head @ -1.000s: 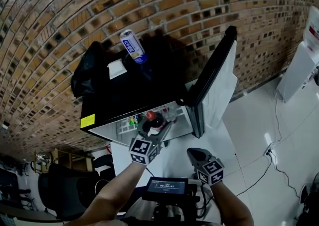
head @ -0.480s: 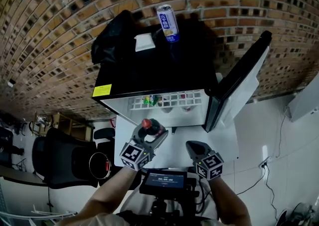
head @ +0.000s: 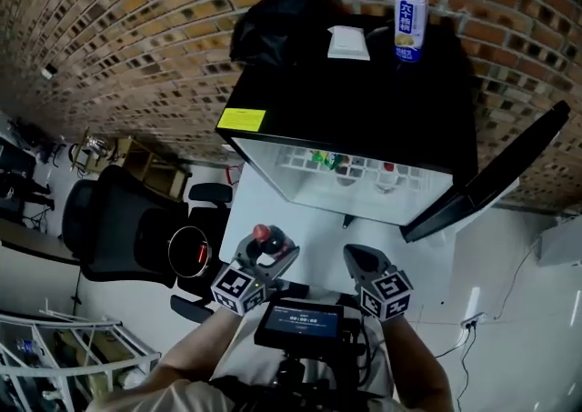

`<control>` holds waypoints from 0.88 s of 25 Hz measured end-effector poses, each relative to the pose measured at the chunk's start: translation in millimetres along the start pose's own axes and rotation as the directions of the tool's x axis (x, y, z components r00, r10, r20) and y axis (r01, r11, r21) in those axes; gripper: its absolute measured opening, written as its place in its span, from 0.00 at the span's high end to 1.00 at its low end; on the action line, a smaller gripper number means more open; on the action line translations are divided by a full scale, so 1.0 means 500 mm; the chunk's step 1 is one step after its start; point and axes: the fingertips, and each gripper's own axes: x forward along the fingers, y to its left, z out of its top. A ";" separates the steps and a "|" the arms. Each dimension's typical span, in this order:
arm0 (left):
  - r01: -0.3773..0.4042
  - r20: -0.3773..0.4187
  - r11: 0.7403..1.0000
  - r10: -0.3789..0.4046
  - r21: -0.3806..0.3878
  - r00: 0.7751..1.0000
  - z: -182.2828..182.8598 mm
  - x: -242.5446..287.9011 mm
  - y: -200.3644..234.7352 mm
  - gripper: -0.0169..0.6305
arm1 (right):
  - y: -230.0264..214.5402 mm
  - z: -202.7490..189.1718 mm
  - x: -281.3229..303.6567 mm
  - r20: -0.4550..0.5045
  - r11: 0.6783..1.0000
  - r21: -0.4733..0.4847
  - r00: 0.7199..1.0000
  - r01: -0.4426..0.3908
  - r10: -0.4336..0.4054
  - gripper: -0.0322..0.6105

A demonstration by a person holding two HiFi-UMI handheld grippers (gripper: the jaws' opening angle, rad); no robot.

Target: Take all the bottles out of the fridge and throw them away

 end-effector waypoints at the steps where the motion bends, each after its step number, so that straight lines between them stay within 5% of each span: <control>1: -0.019 -0.011 1.000 0.019 -0.015 1.000 -0.010 -0.014 0.010 0.49 | 0.009 -0.002 0.013 -0.011 1.000 -0.006 1.000 -0.019 0.019 0.95; 22: -0.207 -0.030 0.952 0.205 -0.226 0.978 -0.216 -0.235 0.338 0.49 | 0.222 -0.012 0.303 -0.192 0.982 -0.152 0.978 -0.112 0.082 0.95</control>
